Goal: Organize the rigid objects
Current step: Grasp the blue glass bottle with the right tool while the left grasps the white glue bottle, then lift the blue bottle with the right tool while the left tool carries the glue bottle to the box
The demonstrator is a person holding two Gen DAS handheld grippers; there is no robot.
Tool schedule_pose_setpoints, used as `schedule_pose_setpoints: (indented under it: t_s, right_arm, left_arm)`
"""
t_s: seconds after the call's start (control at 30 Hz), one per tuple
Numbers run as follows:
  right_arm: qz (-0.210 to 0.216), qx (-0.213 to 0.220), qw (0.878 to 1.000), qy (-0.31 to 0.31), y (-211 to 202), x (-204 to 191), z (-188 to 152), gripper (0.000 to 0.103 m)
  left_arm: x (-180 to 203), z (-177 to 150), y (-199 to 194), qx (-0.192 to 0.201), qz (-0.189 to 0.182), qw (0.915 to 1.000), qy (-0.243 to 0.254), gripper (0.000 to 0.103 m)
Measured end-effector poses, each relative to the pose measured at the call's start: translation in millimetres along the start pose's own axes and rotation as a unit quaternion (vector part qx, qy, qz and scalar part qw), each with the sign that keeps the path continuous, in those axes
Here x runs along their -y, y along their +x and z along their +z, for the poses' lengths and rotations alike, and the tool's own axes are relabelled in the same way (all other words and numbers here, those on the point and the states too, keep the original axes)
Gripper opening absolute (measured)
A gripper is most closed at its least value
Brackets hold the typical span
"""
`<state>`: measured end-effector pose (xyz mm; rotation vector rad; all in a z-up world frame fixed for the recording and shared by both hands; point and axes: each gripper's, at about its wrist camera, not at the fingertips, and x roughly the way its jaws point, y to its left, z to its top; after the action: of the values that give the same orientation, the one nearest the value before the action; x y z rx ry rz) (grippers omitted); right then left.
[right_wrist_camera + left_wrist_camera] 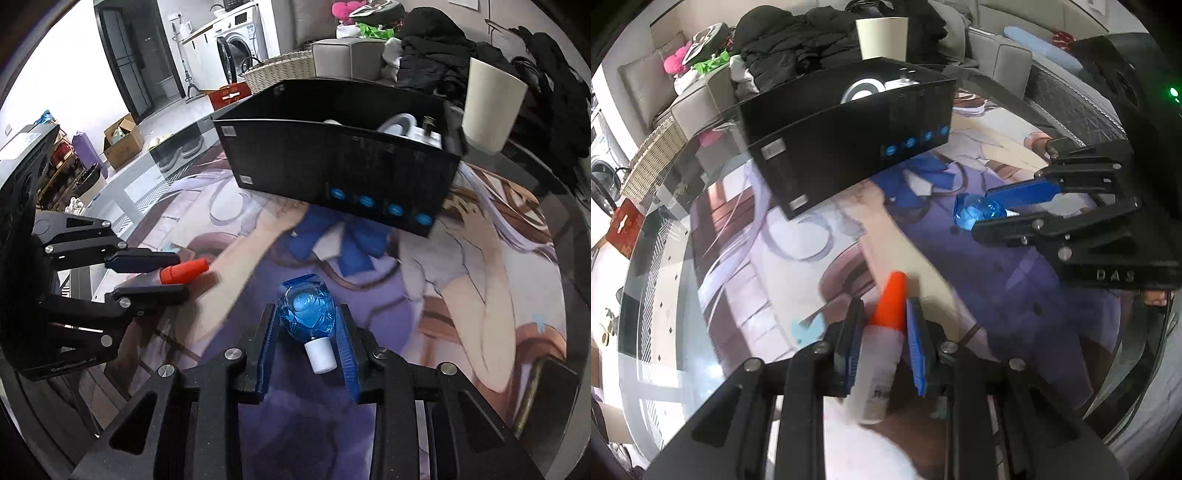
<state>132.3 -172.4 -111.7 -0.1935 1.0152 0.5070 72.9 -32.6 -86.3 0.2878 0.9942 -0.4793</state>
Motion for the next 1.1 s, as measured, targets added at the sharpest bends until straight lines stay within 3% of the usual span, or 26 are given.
schedule_pose_setpoints:
  t_s: [0.23, 0.43, 0.7, 0.77, 0.83, 0.87, 0.9, 1.1]
  right_arm:
    - [-0.01, -0.001, 1.0, -0.028, 1, -2, -5, 0.033]
    - [-0.007, 0.0, 0.999, -0.037, 3, -7, -6, 0.044]
    - [-0.017, 0.001, 0.999, -0.043, 7, -13, -3, 0.047]
    - [-0.017, 0.0, 0.999, -0.044, 8, -14, -3, 0.047]
    - [-0.02, 0.0, 0.999, -0.046, 8, -15, -3, 0.045]
    - [-0.023, 0.001, 0.999, -0.047, 8, -16, -3, 0.037]
    - [-0.024, 0.003, 0.999, -0.048, 8, -16, -3, 0.031]
    - [-0.018, 0.004, 0.999, -0.043, 8, -14, -1, 0.031]
  left_arm:
    - [12, 4, 2, 0.001, 0.024, 0.9994, 0.026, 0.024]
    - [2, -2, -1, 0.002, 0.027, 0.9995, 0.014, 0.041]
    - [-3, -8, -3, -0.002, 0.022, 0.9997, 0.01, 0.042]
    - [-3, -8, -4, -0.004, 0.017, 0.9998, 0.009, 0.038]
    - [-3, -8, -3, -0.007, 0.005, 0.9999, 0.006, 0.025]
    - [-3, -7, -3, -0.008, 0.001, 1.0, 0.005, 0.022]
    - [-2, -7, -4, -0.008, 0.003, 0.9999, 0.006, 0.022]
    - [1, -7, -4, -0.002, 0.007, 0.9999, 0.008, 0.02]
